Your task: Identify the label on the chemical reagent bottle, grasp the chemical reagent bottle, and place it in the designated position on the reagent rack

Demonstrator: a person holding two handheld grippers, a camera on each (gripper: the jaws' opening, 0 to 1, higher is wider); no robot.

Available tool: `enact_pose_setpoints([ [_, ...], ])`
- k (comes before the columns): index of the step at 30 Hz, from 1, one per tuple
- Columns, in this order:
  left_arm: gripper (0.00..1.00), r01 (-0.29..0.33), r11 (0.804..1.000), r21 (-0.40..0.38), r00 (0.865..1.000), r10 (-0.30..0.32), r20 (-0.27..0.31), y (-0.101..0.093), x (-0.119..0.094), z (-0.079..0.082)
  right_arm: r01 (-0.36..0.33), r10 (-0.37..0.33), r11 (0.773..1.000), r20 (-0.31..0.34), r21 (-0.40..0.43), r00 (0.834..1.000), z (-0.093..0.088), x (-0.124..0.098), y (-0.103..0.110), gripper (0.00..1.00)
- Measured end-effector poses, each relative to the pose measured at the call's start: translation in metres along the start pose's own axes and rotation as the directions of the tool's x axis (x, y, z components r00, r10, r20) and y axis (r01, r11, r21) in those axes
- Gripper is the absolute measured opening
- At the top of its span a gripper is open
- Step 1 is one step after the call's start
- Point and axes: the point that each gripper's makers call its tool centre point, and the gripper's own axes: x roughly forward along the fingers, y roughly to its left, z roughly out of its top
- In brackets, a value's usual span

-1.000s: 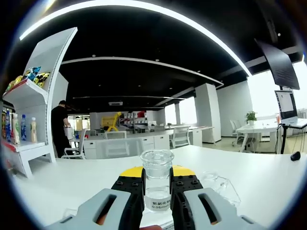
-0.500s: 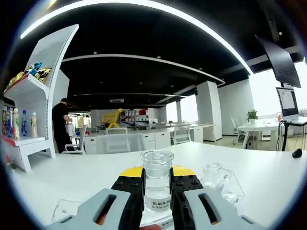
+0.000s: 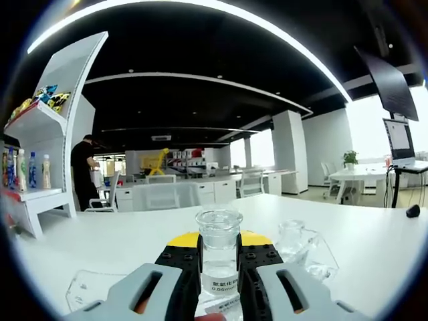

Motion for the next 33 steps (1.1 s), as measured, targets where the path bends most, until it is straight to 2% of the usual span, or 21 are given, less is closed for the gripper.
enact_pose_setpoints([
  [10,0.2,-0.009,1.0,-0.001,1.0,0.009,-0.024,0.001,0.0,-0.012,-0.003,0.003,1.0,0.0,-0.003,1.0,0.0,0.0,0.005,0.34],
  [33,0.2,-0.022,1.0,-0.006,0.998,0.022,-0.058,0.0,-0.005,-0.024,0.0,0.0,1.0,-0.001,-0.005,1.0,0.001,0.0,0.009,0.34],
])
